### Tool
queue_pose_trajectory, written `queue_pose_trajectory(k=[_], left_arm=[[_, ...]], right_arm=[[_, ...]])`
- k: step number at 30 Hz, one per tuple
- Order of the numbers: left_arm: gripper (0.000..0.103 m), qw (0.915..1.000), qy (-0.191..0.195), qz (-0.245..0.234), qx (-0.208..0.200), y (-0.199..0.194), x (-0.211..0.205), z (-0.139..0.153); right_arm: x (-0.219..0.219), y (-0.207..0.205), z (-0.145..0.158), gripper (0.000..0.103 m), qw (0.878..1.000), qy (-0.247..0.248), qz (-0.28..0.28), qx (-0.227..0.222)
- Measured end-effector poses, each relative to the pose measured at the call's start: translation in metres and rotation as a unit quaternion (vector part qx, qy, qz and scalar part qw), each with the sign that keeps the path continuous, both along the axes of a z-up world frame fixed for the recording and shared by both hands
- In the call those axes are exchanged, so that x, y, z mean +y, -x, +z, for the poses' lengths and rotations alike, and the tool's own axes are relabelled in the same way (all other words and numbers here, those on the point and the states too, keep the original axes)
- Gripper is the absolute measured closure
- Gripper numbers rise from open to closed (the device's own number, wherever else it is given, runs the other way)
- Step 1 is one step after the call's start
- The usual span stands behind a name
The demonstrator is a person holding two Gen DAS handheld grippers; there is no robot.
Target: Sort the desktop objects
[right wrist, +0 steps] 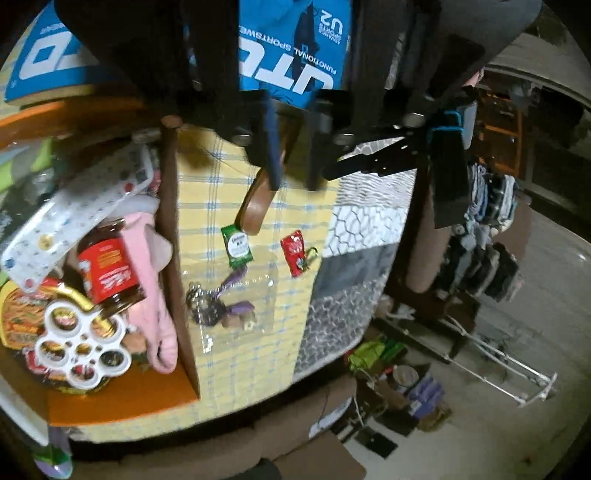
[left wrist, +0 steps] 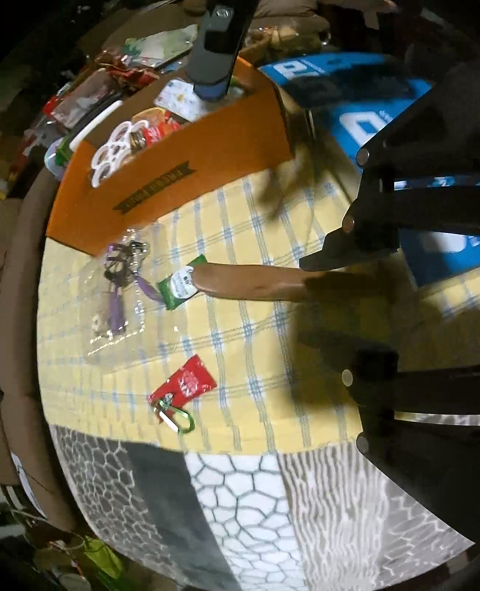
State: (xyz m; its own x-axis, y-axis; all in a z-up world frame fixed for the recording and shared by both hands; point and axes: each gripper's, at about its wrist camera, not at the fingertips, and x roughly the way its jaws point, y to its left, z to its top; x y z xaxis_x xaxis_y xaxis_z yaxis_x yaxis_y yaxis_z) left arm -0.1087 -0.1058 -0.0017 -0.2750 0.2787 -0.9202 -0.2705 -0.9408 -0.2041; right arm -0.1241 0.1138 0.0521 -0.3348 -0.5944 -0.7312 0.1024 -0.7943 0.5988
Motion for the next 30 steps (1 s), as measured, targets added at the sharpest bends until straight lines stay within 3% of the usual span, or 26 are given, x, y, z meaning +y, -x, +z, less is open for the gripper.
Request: queue_pose_trajectory(k=[2,5,11,14,17,19,24,30], left_arm=[[0.068,0.9998,0.004,-0.02,-0.001,0.004,0.006,-0.009],[0.069,0.9986,0.024,-0.047,-0.004,0.005,0.014,-0.023],[0.07,0.9966,-0.045,-0.068,-0.01,0.0,0.008,-0.031],[0.071,0.9959,-0.017,-0.089,-0.005,-0.002,0.014,-0.038],[0.079,0.995,0.007,-0.099,0.009,-0.005,0.018,-0.041],[0.081,0.9959,-0.002,-0.09,0.008,-0.004,0.014,-0.041],[0.081,0.997,-0.035,-0.069,-0.002,-0.002,0.001,-0.037],[0.081,0.996,-0.039,-0.079,0.016,-0.009,0.008,-0.003]], right_arm=[[-0.015,0.015,-0.013,0.064,1.0,-0.019,0.002,-0.018],[-0.034,0.038,-0.038,0.064,0.998,-0.052,-0.002,-0.045],[-0.058,0.075,-0.092,0.063,0.991,-0.105,-0.006,-0.086],[-0.071,0.078,-0.108,0.063,0.986,-0.136,0.017,-0.091],[-0.072,0.075,-0.11,0.061,0.986,-0.142,0.02,-0.083],[-0.075,0.074,-0.108,0.072,0.985,-0.156,0.029,-0.068],[-0.057,0.075,-0.098,0.08,0.995,-0.068,-0.001,-0.069],[-0.044,0.064,-0.067,0.082,0.999,-0.03,-0.017,-0.037]])
